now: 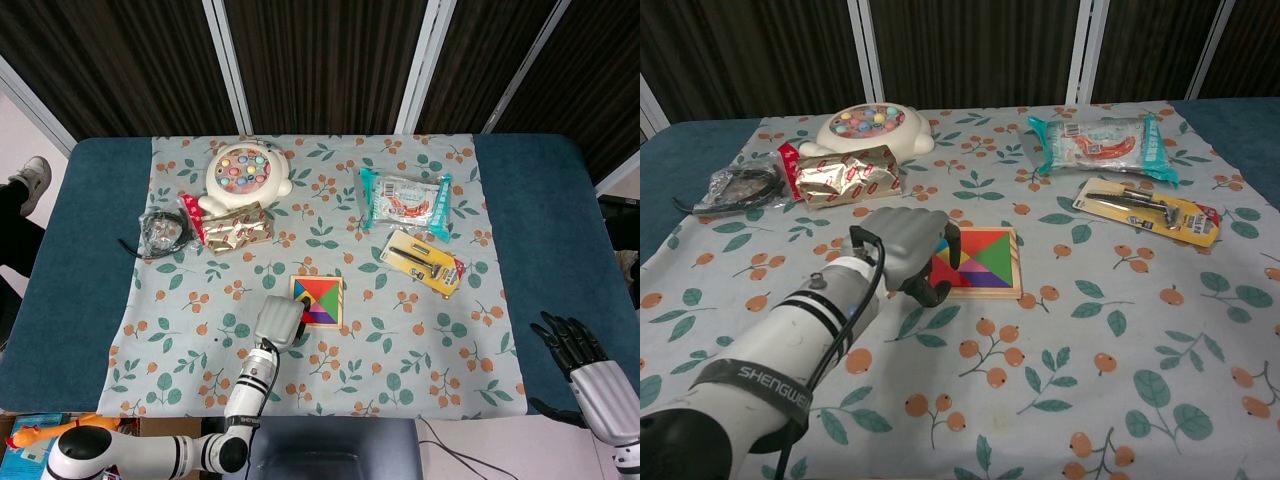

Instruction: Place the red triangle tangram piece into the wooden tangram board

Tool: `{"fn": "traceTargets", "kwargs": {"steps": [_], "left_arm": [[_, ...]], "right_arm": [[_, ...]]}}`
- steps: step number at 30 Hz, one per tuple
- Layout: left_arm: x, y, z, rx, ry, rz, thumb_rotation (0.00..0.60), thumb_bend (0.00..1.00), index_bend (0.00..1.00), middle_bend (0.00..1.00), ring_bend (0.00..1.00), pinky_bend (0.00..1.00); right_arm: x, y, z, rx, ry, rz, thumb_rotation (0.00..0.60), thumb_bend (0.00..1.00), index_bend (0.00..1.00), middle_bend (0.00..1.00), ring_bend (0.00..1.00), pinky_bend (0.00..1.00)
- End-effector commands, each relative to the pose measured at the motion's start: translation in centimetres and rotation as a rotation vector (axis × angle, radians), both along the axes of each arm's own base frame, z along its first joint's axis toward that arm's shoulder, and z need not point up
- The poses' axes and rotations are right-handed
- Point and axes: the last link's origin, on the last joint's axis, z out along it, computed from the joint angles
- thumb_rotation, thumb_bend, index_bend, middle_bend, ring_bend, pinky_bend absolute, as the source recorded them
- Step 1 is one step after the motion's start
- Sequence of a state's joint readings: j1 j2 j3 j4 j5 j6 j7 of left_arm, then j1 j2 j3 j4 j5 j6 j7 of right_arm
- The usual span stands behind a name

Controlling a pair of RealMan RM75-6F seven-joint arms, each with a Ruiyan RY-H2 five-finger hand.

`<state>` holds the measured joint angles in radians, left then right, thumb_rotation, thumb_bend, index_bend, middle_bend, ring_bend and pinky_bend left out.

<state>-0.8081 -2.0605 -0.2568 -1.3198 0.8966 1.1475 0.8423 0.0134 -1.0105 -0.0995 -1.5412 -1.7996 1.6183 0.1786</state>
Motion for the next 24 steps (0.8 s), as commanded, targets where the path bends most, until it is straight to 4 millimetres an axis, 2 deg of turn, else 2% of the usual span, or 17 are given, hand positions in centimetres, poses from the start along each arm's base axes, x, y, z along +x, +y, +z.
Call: {"fn": "traceTargets", "kwargs": {"steps": [1, 24], "left_arm": [[-0.07, -0.01, 0.02, 0.000, 0.002, 0.001, 0.600, 0.41, 0.45, 1.00, 1.00, 1.00], [-0.65, -0.20, 0.46, -0.003, 0.000, 0.002, 0.600, 0.40, 0.47, 1.00, 1.00, 1.00]], "right_arm": [[0.01, 0.00, 0.02, -0.001, -0.001, 0.001, 0.600, 0.15, 0.00, 0.00, 0.00, 0.00], [0.04, 0.07, -0.04, -0.001, 0.001, 0.002, 0.600, 0.15, 0.00, 0.00, 0.00, 0.00]]}}
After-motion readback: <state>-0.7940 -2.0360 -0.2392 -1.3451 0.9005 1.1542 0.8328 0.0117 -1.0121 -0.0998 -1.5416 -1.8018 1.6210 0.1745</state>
